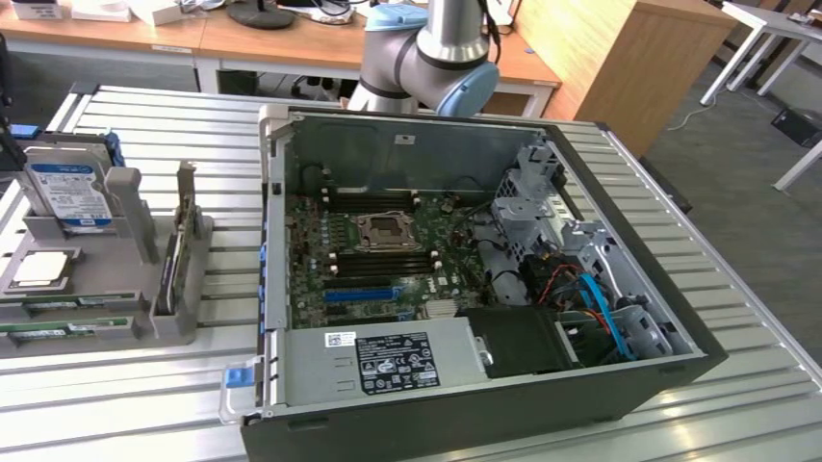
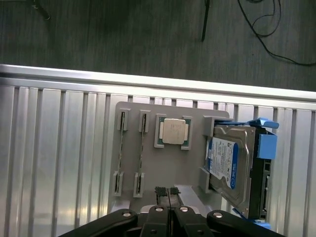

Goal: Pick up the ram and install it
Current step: 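Pick up the ram and move it above insertion slot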

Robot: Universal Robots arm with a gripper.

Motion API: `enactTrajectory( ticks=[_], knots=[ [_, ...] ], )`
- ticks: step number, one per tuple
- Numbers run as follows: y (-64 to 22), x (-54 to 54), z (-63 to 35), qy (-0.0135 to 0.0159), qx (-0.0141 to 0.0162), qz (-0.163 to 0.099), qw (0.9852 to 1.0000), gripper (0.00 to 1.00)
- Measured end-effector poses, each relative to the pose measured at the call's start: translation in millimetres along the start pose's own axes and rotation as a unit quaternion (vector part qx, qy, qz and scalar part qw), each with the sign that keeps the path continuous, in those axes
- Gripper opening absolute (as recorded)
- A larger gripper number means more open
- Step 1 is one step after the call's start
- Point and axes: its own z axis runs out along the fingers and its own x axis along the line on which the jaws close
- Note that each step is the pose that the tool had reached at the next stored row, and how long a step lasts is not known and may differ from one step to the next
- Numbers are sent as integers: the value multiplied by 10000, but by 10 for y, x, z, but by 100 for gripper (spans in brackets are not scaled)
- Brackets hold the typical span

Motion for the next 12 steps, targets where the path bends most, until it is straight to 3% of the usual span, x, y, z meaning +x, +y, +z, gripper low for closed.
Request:
enactTrajectory(
  ticks=[4, 6, 12],
  knots=[
    [-1, 0, 0, -1, -6, 0, 10000, 11],
    [-2, 3, 0, -8, -40, 1, 10000, 11],
    [-1, 2, 0, -8, -44, 3, 10000, 11]
  ],
)
